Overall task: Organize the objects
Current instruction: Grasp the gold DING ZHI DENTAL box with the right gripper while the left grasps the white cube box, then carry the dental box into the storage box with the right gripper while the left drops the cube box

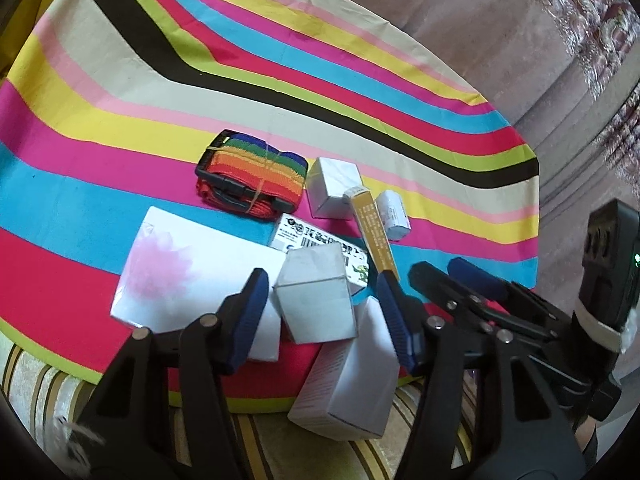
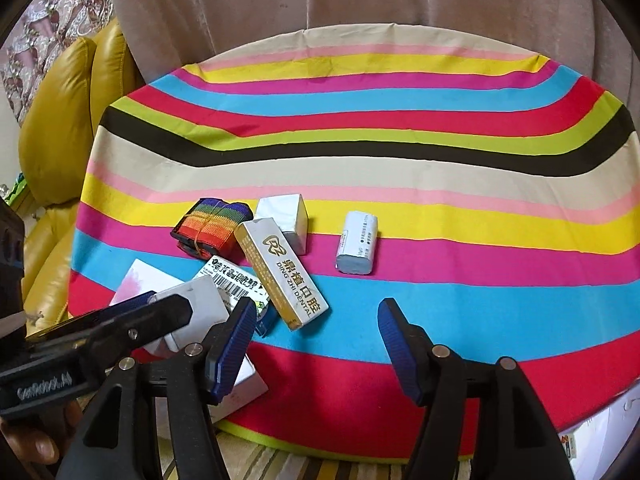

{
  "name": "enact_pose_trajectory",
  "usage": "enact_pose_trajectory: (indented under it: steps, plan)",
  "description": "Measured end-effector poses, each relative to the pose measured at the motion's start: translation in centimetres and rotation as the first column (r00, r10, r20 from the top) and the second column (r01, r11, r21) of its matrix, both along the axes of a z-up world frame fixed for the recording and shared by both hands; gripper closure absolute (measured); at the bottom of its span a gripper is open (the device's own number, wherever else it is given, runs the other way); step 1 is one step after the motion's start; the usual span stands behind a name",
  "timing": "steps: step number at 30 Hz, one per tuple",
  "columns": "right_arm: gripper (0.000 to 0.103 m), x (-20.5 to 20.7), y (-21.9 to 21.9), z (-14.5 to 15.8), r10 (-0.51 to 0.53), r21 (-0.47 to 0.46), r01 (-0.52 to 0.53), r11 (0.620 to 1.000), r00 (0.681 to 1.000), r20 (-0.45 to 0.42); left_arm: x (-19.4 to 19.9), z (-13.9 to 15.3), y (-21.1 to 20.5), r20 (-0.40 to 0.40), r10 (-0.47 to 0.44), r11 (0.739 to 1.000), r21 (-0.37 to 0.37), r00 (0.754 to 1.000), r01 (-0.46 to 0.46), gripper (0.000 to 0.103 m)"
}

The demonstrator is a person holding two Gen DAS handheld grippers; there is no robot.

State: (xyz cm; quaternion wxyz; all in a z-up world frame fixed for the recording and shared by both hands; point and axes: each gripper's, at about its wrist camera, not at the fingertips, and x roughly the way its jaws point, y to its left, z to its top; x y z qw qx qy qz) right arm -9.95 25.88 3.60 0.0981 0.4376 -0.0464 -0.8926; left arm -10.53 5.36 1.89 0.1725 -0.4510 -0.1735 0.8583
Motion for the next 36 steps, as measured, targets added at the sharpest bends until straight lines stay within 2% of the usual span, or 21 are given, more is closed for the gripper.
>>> enact_pose_trajectory:
  steps: [2,5,12,21,24,26,31,36]
  plan:
    - [0.039,-0.2,-0.2,-0.2,0.007,0.001,-0.007,1.0,1.0,0.006,-0.1,-0.1,-0.1,0.004,-0.001,1.0,0.002,1.0,0.001,0.061]
    - [0.039,-0.4,-0.4,-0.3,0.014,0.005,-0.014,1.0,1.0,0.007,0.1,-0.1,-0.4,-0.008,0.008,1.0,0.023,1.0,-0.008,0.063]
    - [0.038,-1.4,-1.9,-0.6,0.037,0.007,-0.037,0.999,0.999,-0.002,1.2,0.8,-2.2,-0.098,0.084,0.993,0.09,0.992,-0.075,0.063]
    - [0.039,-4.1,-2.4,-1.8,0.046,-0.009,-0.046,0.999,0.999,0.006,1.6,1.3,-2.5,-0.157,0.108,0.991,0.097,0.982,-0.094,0.063]
    - [0.049,-4.4,-2.8,-2.2,0.05,0.017,-0.05,0.999,0.999,0.012,1.5,1.2,-2.3,-0.159,0.106,0.991,0.093,0.982,-0.092,0.063]
    - [0.062,-4.6,-3.0,-2.3,0.057,0.021,-0.058,0.998,0.998,0.017,1.5,1.1,-2.3,-0.158,0.106,0.991,0.093,0.982,-0.092,0.063]
    - [0.068,-4.2,-2.7,-2.1,0.061,0.016,-0.061,0.998,0.998,-0.004,1.8,1.1,-2.2,-0.165,0.101,0.993,0.085,0.981,-0.088,0.063]
    - [0.069,-3.6,-2.3,-1.8,0.052,0.007,-0.052,0.999,0.998,-0.029,2.0,1.2,-1.9,-0.18,0.092,0.994,0.067,0.979,-0.081,0.063]
